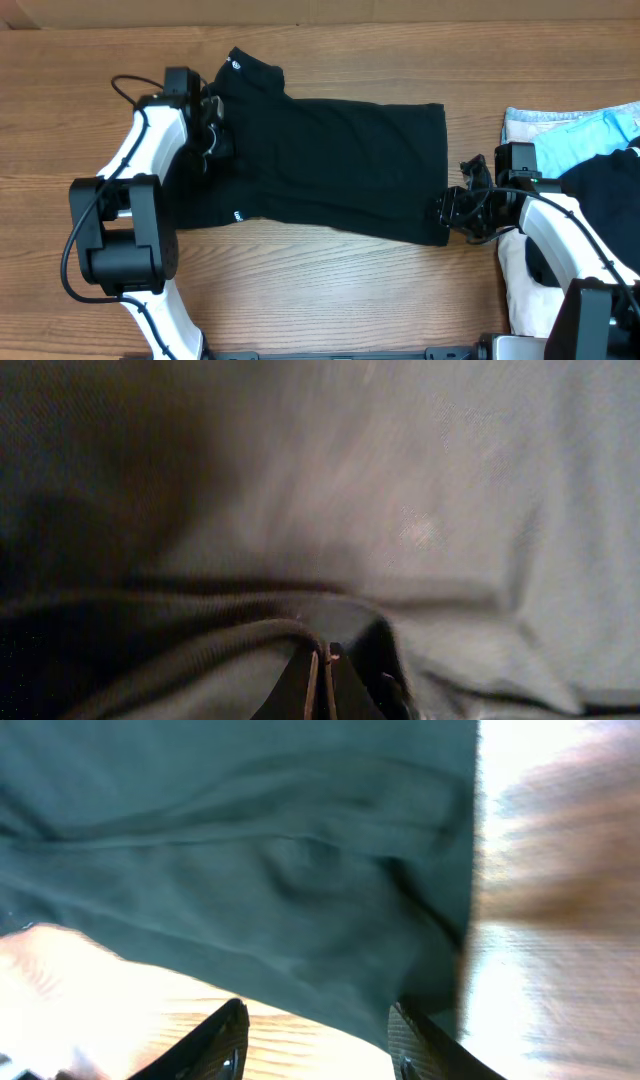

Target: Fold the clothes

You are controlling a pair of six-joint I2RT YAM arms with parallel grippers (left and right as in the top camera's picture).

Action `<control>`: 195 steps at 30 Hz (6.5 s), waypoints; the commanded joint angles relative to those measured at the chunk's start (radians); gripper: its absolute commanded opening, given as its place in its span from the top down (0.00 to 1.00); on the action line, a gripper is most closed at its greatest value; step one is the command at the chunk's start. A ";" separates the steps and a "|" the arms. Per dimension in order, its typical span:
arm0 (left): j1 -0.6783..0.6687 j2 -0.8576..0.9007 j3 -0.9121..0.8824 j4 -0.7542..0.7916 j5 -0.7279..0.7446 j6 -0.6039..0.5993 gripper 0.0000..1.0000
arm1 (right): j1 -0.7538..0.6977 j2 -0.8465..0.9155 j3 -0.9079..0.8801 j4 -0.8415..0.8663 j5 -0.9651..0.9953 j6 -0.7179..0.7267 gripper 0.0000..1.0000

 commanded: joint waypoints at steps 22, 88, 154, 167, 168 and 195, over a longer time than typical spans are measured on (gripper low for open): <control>0.000 -0.007 0.151 -0.181 -0.077 0.024 0.26 | -0.006 -0.023 -0.091 0.106 0.039 0.059 0.41; 0.138 -0.007 -0.220 -0.166 -0.373 -0.222 0.24 | 0.155 0.120 -0.072 0.425 0.159 0.263 0.49; 0.009 0.250 0.348 0.436 -0.128 0.253 0.00 | 0.129 -0.092 0.165 0.092 0.062 0.159 0.35; -0.006 0.375 0.348 0.681 -0.118 0.257 0.00 | 0.129 -0.092 0.165 0.046 0.063 0.173 0.36; -0.006 0.382 0.348 0.689 -0.117 0.257 0.01 | 0.129 -0.092 0.165 0.046 0.063 0.173 0.36; 0.014 0.335 0.348 0.708 -0.077 0.073 0.96 | 0.129 -0.092 0.165 0.041 0.066 0.172 0.36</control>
